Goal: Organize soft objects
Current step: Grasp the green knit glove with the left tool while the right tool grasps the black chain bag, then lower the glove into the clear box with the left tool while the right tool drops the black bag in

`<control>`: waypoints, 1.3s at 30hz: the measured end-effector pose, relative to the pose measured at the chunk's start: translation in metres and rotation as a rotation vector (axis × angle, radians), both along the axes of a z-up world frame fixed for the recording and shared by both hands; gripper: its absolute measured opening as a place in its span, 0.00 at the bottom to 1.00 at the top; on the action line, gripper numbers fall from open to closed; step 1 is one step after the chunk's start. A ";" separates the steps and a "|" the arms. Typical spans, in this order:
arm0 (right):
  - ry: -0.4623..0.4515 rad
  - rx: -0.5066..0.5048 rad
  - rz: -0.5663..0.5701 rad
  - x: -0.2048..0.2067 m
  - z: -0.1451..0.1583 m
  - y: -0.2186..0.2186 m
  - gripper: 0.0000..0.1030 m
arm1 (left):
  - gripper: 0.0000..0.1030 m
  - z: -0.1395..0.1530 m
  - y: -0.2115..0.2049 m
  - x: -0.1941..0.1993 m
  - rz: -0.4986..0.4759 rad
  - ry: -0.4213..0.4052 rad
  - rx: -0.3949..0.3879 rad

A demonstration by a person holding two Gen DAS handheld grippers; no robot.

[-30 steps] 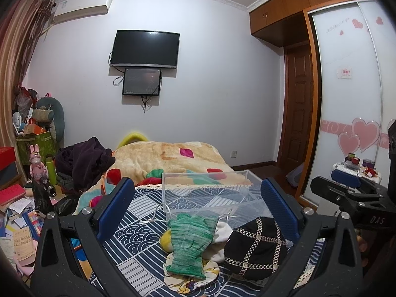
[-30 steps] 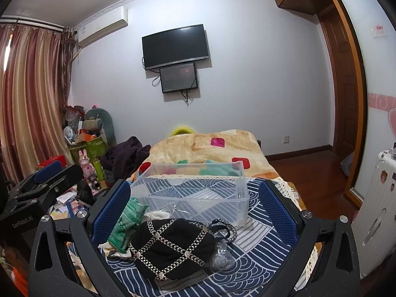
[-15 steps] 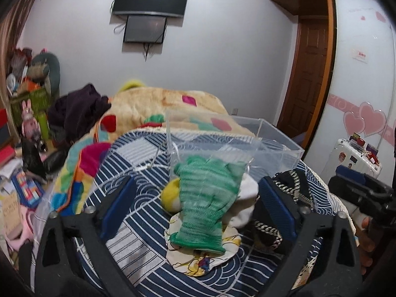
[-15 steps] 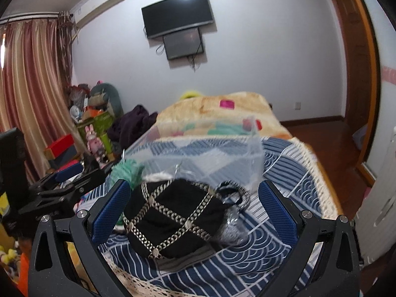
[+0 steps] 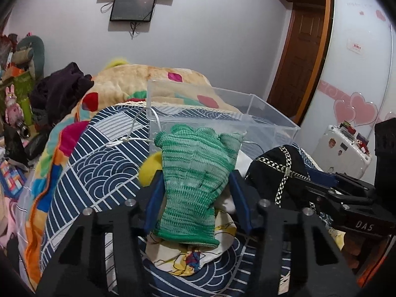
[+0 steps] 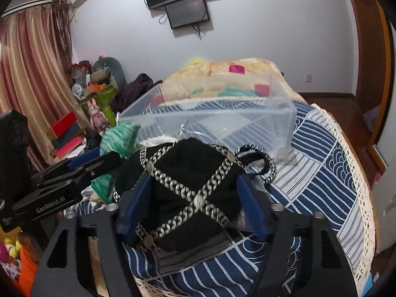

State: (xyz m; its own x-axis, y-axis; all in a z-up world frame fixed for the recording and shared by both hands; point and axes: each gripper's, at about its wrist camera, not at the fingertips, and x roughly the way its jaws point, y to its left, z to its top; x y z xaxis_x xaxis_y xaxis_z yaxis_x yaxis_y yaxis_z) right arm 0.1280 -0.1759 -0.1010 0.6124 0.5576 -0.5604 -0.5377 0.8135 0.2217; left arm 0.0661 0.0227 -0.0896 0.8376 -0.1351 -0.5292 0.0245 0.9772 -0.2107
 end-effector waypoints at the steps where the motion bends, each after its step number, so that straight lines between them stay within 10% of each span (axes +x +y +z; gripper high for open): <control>1: -0.015 -0.006 0.002 -0.002 0.001 0.001 0.52 | 0.43 0.000 0.001 0.000 -0.003 -0.003 -0.001; 9: -0.082 -0.007 0.030 -0.009 0.008 0.004 0.23 | 0.24 0.006 -0.005 -0.004 -0.031 -0.020 0.010; 27: -0.260 0.090 -0.111 -0.012 0.066 -0.026 0.20 | 0.21 0.068 0.009 -0.015 -0.006 -0.179 0.041; 39: -0.297 0.091 -0.234 0.025 0.081 -0.012 0.20 | 0.21 0.081 0.029 0.058 0.009 -0.139 0.016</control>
